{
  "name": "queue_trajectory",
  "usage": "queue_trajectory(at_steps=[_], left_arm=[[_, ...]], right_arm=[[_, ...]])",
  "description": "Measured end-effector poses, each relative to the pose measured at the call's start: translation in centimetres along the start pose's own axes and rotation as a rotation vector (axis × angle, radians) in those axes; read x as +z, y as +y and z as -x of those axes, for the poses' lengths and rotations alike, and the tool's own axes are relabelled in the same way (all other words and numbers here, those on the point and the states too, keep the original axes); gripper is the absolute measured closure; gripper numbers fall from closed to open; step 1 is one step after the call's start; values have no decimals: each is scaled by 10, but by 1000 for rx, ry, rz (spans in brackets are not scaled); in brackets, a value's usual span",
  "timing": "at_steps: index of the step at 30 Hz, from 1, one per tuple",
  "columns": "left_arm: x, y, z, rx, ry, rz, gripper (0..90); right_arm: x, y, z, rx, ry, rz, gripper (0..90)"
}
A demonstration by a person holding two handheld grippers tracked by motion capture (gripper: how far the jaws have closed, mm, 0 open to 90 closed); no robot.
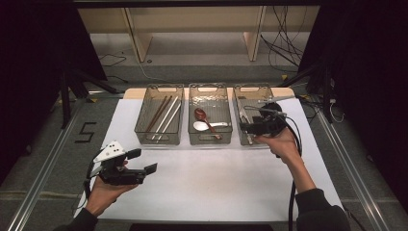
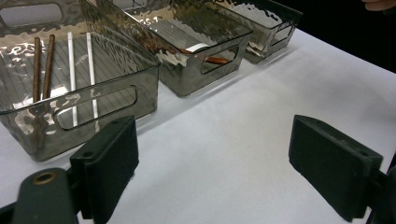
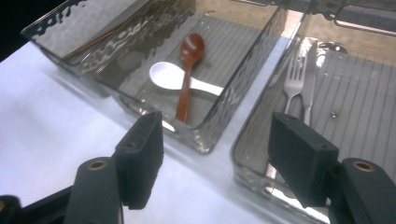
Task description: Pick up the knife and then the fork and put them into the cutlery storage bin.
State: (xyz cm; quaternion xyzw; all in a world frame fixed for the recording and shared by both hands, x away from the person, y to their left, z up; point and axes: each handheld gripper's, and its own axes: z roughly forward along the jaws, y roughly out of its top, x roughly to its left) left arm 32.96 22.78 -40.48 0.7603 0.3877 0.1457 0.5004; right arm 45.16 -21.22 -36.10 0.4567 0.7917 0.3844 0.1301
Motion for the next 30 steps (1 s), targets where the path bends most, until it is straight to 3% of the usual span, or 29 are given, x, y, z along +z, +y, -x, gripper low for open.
queue_trajectory(at_steps=[4,17,30], left_arm=[[0,0,-1,-4,0,-3,153],[2,1,-1,-2,-7,-7,153],[2,0,1,-5,-13,-4,153]], right_arm=[[-4,-7,-9,-22,5,16,358],[-18,-28,-21,6,82,101,328],[-21,-54,-32,0,121,115,297]])
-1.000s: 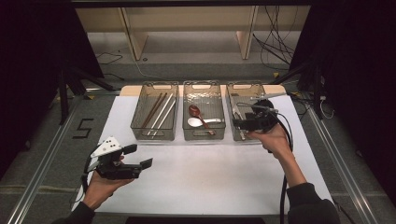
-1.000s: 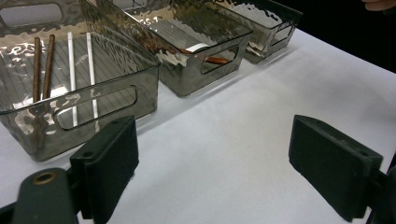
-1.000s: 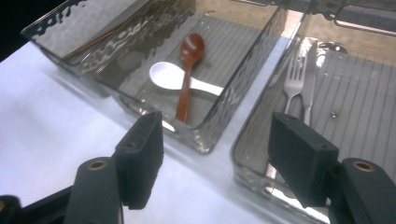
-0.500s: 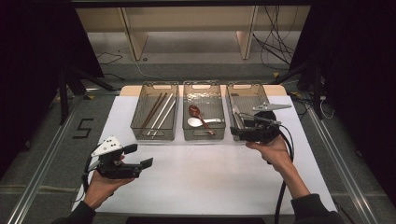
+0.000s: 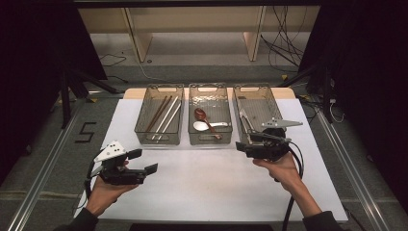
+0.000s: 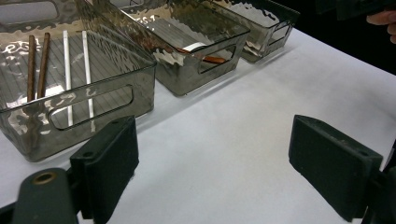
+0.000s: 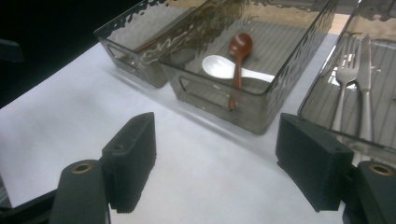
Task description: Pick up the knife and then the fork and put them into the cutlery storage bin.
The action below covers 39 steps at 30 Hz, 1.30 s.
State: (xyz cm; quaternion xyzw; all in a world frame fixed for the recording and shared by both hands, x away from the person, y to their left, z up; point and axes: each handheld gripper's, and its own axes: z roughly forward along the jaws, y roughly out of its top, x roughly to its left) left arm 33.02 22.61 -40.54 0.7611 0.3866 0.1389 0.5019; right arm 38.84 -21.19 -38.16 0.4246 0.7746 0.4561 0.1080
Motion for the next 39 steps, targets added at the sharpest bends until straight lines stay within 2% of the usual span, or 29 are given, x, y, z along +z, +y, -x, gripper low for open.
queue_trajectory(at_steps=[13,18,21,26,31,39], left_arm=[[0,0,0,2,-23,-8,153],[1,0,2,2,-28,-11,153],[1,0,2,1,-32,-11,153],[1,0,2,-3,-37,-10,153],[1,0,3,-4,-40,-10,153],[1,0,5,-1,-49,-16,153]], right_arm=[[-11,-24,-15,-24,4,33,288],[-17,-37,-18,-16,5,46,284],[-19,-43,-21,-36,4,40,265],[-22,-52,-20,-47,-5,58,247],[-23,-62,-16,-29,-15,60,240],[-28,-69,-19,-36,-26,65,226]])
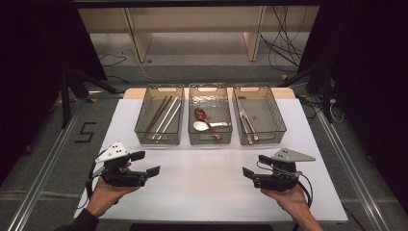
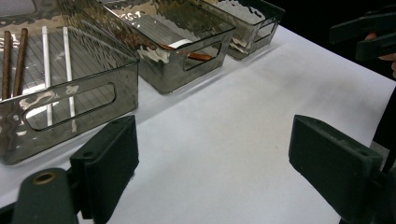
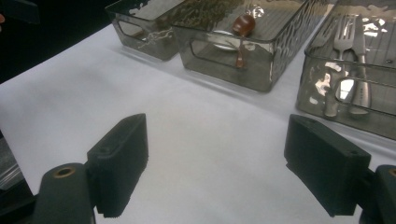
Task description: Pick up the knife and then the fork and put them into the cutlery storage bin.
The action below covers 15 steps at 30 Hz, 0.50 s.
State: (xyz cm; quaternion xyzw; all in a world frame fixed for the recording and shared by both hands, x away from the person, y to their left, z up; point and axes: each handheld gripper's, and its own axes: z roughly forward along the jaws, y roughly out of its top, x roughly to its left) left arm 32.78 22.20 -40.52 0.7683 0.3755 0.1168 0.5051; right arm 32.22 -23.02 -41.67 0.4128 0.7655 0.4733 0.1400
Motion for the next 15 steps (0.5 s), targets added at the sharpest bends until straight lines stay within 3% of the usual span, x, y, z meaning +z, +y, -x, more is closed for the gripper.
queue_trajectory(at_steps=[15], left_arm=[[2,0,0,1,-6,-8,153]], right_arm=[[-6,1,2,5,-21,26,222]])
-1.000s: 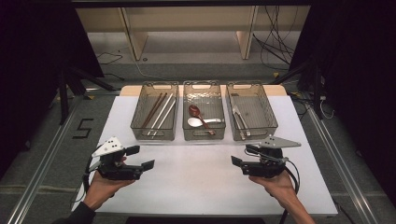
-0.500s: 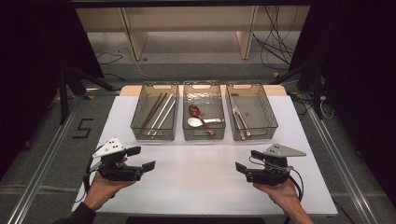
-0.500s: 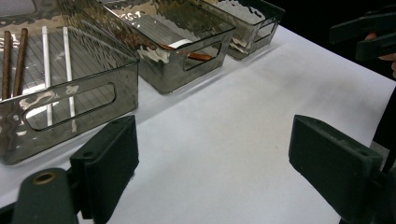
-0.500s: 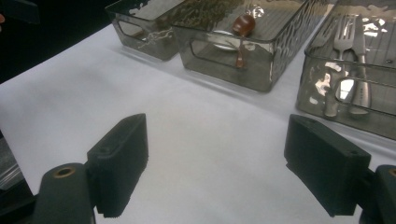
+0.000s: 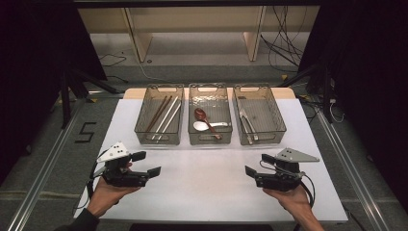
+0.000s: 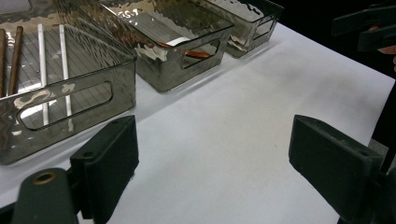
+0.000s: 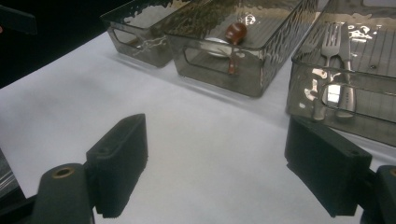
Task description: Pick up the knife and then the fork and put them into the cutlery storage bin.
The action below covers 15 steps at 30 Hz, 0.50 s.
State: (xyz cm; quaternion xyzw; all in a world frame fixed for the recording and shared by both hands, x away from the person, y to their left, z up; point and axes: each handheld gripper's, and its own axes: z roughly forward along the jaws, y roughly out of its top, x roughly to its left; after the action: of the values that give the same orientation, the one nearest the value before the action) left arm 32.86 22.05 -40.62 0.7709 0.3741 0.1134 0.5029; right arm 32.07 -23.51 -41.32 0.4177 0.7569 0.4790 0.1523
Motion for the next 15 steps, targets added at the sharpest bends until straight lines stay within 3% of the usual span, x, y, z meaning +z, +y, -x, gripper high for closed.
queue_trajectory(at_steps=[15], left_arm=[[0,0,0,-1,-1,0,153]], right_arm=[[-1,1,0,7,3,4,223]])
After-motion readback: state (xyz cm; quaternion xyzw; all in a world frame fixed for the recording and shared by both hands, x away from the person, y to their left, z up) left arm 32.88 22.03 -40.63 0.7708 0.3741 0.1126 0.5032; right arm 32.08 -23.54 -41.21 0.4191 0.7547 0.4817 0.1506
